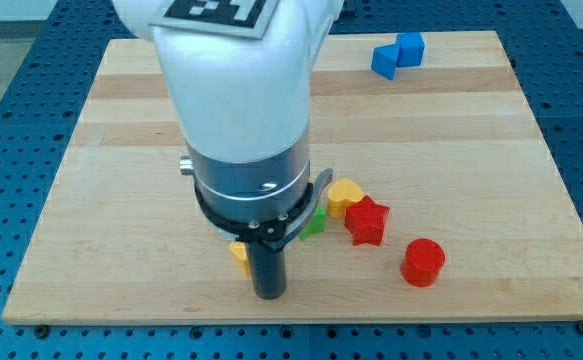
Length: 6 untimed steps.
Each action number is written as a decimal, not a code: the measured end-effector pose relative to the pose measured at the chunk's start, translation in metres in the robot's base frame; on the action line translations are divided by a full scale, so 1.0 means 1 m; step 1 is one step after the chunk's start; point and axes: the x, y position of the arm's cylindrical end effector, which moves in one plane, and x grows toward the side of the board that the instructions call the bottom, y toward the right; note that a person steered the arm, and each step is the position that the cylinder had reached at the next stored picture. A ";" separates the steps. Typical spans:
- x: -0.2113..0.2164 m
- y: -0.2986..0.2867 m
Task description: Push the yellow hexagon towards top
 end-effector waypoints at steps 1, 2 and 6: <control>0.000 -0.009; -0.004 -0.007; -0.027 -0.072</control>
